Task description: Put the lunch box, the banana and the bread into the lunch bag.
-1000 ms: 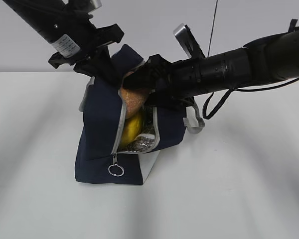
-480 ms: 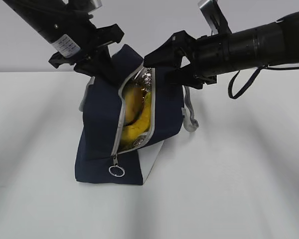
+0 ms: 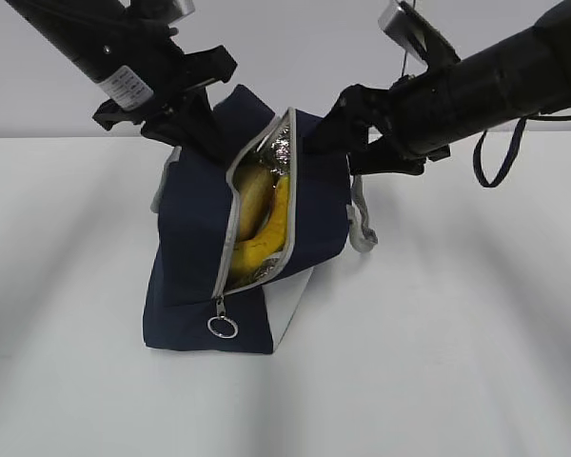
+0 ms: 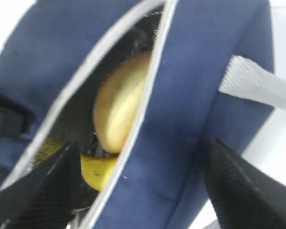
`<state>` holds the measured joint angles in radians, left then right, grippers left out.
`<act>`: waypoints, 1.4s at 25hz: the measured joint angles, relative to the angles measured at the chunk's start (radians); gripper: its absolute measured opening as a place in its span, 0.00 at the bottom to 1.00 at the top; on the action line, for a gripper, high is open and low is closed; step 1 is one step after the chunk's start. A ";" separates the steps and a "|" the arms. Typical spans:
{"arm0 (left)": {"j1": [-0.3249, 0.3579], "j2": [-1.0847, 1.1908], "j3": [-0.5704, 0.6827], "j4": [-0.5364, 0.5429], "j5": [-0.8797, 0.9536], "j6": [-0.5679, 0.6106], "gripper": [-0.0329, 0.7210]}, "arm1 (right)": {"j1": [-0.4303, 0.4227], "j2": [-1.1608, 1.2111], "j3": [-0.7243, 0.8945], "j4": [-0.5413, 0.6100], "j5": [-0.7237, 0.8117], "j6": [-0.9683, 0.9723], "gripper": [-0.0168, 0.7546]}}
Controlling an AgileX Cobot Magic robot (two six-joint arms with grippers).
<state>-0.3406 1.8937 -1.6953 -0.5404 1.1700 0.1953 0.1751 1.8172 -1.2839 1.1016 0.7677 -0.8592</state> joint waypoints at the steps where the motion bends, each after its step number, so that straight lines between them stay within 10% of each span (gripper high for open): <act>1: 0.000 0.000 0.000 0.000 0.000 0.000 0.04 | 0.000 0.000 0.000 -0.022 -0.008 0.021 0.79; 13: 0.000 0.000 0.000 0.000 0.000 0.002 0.04 | 0.000 0.052 0.000 -0.081 -0.016 0.099 0.75; 26: 0.000 0.000 0.000 -0.012 -0.001 0.002 0.04 | 0.000 0.093 -0.014 -0.015 0.075 0.101 0.05; 35: -0.049 0.000 0.000 -0.093 -0.053 0.002 0.04 | 0.000 0.016 -0.167 -0.278 0.184 0.261 0.01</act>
<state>-0.3897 1.8937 -1.6953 -0.6331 1.1173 0.1973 0.1751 1.8335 -1.4512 0.8232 0.9516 -0.5978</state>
